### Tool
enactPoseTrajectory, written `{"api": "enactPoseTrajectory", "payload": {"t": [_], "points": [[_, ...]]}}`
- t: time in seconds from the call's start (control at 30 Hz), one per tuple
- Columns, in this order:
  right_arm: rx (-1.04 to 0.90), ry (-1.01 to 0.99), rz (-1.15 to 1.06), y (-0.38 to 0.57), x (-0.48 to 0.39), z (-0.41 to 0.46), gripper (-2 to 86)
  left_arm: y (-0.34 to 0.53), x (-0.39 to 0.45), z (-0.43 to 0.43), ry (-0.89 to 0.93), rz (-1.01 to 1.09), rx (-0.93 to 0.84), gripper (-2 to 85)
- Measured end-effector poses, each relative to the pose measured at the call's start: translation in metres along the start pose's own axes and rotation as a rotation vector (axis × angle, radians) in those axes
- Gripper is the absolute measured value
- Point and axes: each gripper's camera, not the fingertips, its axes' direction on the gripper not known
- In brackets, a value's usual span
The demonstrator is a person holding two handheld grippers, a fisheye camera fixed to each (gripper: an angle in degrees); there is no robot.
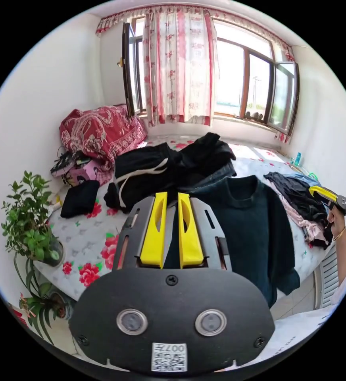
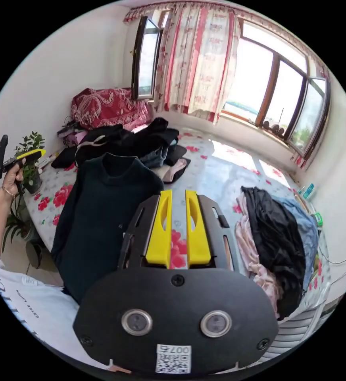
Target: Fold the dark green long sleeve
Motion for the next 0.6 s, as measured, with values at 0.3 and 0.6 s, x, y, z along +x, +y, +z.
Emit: {"api": "enactPoseTrajectory", "payload": {"t": [0.3,0.6], "points": [[-0.518,-0.138,0.069,0.221,-0.057,0.145,9.2,0.225,0.035,0.140,0.001,0.018,-0.622,10.0],[-0.716,-0.139,0.044,0.199,-0.043,0.201,8.4,0.192,0.040,0.200,-0.247,0.229,-0.726,0.9]]}}
